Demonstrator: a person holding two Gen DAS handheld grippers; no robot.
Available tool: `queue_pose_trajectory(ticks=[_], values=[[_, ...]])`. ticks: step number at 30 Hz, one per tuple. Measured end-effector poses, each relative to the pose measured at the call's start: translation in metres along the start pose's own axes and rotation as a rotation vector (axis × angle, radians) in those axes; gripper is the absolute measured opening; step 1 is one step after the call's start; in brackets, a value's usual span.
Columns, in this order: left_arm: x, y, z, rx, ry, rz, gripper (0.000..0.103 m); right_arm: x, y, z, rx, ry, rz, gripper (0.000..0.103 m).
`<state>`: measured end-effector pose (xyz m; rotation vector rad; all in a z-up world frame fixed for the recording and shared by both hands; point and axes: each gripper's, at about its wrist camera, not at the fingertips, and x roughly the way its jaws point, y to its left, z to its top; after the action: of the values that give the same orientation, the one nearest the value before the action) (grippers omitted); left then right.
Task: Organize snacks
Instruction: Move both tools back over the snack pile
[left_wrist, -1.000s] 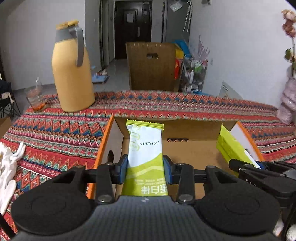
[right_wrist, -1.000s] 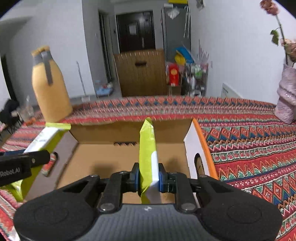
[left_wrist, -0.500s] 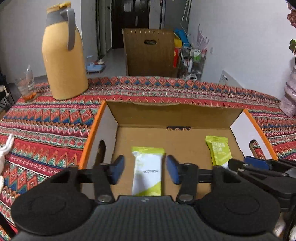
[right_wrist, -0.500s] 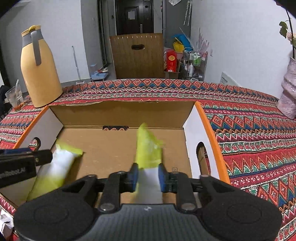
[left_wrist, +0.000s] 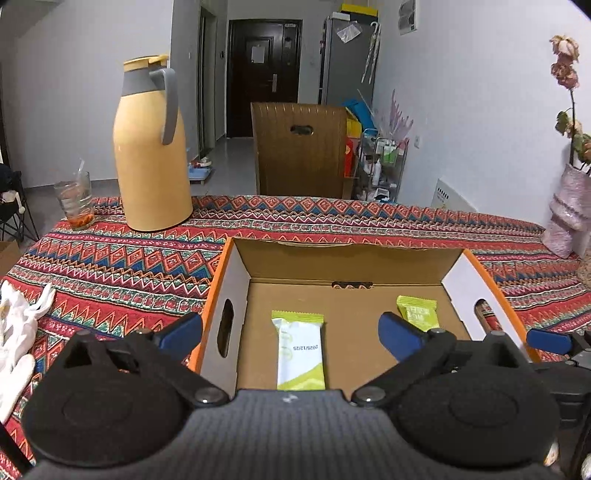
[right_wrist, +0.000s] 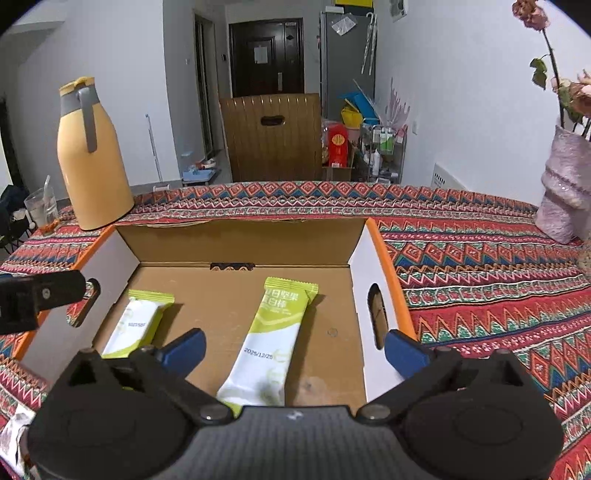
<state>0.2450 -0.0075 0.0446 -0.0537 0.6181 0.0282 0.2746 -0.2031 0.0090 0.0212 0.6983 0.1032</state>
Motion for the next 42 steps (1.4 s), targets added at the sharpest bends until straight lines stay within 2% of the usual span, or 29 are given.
queue_pose_trajectory(ticks=[10,15,24,31,38,42], values=[[-0.054,0.007,-0.025,-0.001,-0.068,-0.031,0.103,-0.058,-0.008,-0.028,-0.014,-0.101,0.014,0.103],[-0.084,0.012,-0.045,-0.001,-0.115,-0.081,0.103,-0.095,-0.016,-0.052,-0.033,-0.173,0.026,0.103],[-0.116,0.023,-0.086,0.008,-0.149,-0.102,0.103,-0.143,-0.033,-0.102,-0.038,-0.262,0.033,0.103],[-0.127,0.032,-0.117,0.031,-0.146,-0.082,0.103,-0.159,-0.04,-0.142,-0.061,-0.279,0.012,0.103],[-0.129,0.04,-0.15,0.013,-0.109,-0.081,0.103,-0.167,-0.047,-0.181,-0.037,-0.251,-0.008,0.103],[-0.13,0.044,-0.159,-0.016,-0.091,-0.09,0.103,-0.169,-0.054,-0.191,-0.013,-0.236,-0.02,0.103]])
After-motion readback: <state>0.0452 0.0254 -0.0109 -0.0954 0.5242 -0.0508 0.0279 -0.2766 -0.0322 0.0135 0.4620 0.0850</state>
